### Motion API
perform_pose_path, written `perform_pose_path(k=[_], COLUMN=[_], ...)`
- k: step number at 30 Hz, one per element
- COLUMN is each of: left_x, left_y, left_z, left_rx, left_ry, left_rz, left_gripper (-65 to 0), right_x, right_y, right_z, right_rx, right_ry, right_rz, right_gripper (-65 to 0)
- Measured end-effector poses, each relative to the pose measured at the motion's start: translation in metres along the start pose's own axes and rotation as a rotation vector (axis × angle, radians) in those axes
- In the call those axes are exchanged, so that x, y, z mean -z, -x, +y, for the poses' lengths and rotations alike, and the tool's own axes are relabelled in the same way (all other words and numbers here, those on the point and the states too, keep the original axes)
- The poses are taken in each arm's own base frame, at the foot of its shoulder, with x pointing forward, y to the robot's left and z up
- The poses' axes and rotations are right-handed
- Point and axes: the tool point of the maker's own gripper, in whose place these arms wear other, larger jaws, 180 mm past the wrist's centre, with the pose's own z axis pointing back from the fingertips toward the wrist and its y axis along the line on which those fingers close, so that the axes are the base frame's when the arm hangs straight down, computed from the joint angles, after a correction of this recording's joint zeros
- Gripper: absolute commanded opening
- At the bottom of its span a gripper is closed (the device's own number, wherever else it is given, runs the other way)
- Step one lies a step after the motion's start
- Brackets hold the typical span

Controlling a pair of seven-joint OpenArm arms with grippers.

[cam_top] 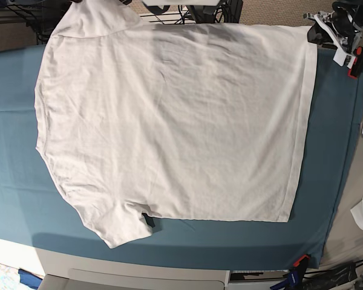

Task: Fold the T-shirt properly
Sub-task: 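Lift and pull the shirt edge toward the robot with both grippers, then fold the gripped shirt edge over onto the shirt body with both grippers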

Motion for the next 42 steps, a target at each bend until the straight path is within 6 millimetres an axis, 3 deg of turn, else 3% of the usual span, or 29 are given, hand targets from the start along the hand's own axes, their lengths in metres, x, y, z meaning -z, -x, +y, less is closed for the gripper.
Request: perform_pose_path(k=[6, 10, 16, 21, 26, 32, 36, 42], left_x=[-0.008, -0.010, -0.007, 0.015, 0.041, 0.041, 0.036, 0.035], left_y=[-0.026, -0.050, -0.081, -0.092, -0.106, -0.134, -0.150, -0.152], left_z=[-0.023, -0.030, -0.025, -0.030, -0.032, -0.015, -0.009, -0.002], left_rx=[0.075, 0.116, 0.144, 0.172, 0.212, 0.245, 0.283, 0.282], left_ry=[0.036, 0.045, 0.024, 0.038, 0.022, -0.070, -0.103, -0.143], left_rz=[-0.069, -0.141, -0.236, -0.241, -0.230, -0.275, -0.312, -0.315], left_gripper=[-65.0, -65.0, -65.0, -65.0, -65.0, -65.0, -65.0, -65.0], right_x=[0.014, 0.030, 0.056, 0.073, 0.098, 0.127, 0.151, 0.181], right_y=[-0.043, -0.077, -0.117, -0.140, -0.152, -0.169, -0.171, -0.178], right_z=[0.057, 0.079, 0.082, 0.080, 0.061, 0.042, 0.054, 0.089], right_rx=[-0.221, -0.403, -0.532, -0.518, -0.429, -0.372, -0.400, -0.531], right_ry=[-0.101, -0.097, -0.046, -0.046, -0.052, -0.055, -0.095, -0.127], right_rz=[-0.077, -0.179, -0.294, -0.367, -0.394, -0.391, -0.355, -0.338], right_gripper=[-65.0, -65.0, -65.0, -65.0, -65.0, -65.0, -65.0, -65.0])
